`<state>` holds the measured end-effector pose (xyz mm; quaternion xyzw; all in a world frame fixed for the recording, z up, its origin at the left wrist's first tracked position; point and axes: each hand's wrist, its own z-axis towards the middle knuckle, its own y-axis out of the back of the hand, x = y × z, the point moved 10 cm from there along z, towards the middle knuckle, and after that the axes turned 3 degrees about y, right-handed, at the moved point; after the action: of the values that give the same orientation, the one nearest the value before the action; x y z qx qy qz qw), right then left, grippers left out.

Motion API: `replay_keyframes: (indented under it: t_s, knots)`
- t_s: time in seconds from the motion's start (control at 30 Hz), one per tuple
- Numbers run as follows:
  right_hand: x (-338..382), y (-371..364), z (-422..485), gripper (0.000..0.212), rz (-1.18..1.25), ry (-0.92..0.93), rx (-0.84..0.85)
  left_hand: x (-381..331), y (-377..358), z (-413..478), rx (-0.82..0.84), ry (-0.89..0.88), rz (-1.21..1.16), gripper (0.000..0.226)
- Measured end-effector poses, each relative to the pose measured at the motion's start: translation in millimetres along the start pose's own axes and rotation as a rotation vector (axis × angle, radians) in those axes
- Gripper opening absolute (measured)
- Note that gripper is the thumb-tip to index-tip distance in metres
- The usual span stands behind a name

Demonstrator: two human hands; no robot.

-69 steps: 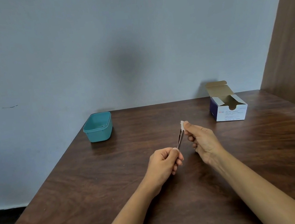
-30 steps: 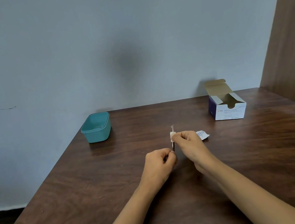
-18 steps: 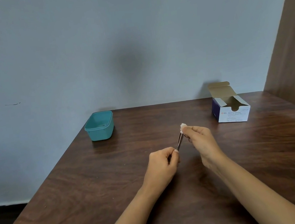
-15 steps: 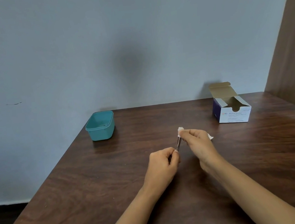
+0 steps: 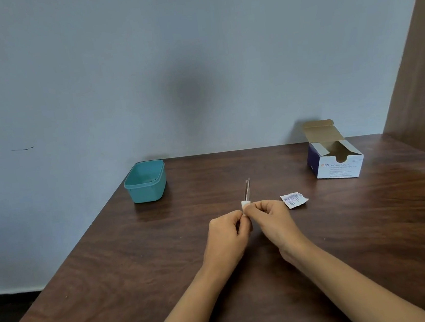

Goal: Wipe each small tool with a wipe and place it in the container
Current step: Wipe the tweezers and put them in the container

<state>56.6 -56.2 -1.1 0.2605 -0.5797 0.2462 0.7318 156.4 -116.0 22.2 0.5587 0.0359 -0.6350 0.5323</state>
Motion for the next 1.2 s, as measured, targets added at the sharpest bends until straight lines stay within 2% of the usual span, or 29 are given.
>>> replay_keyframes:
  t_s: [0.2, 0.8, 0.9, 1.07, 1.2]
  knots:
    - [-1.4, 5.4, -0.4, 0.024, 0.042, -0.126, 0.074, -3.6, -1.9, -0.6, 0.009, -0.045, 0.056, 0.026]
    - [14.5, 48.6, 6.1, 0.022, 0.237, -0.108, -0.217, -15.8, -19.3, -5.5, 0.137, -0.11, 0.077, 0.029]
    - [8.5, 42.3, 7.3, 0.02, 0.218, -0.14, -0.163, -13.1, -16.0, -5.0, 0.108, -0.107, 0.1, 0.028]
    - [8.0, 9.4, -0.4, 0.025, 0.036, -0.079, 0.062, -2.3, -6.9, 0.3, 0.059, -0.048, 0.078, 0.03]
    - [8.4, 2.6, -2.5, 0.019, -0.005, -0.062, 0.098, 2.9, -0.6, 2.8, 0.031, -0.045, 0.092, 0.033]
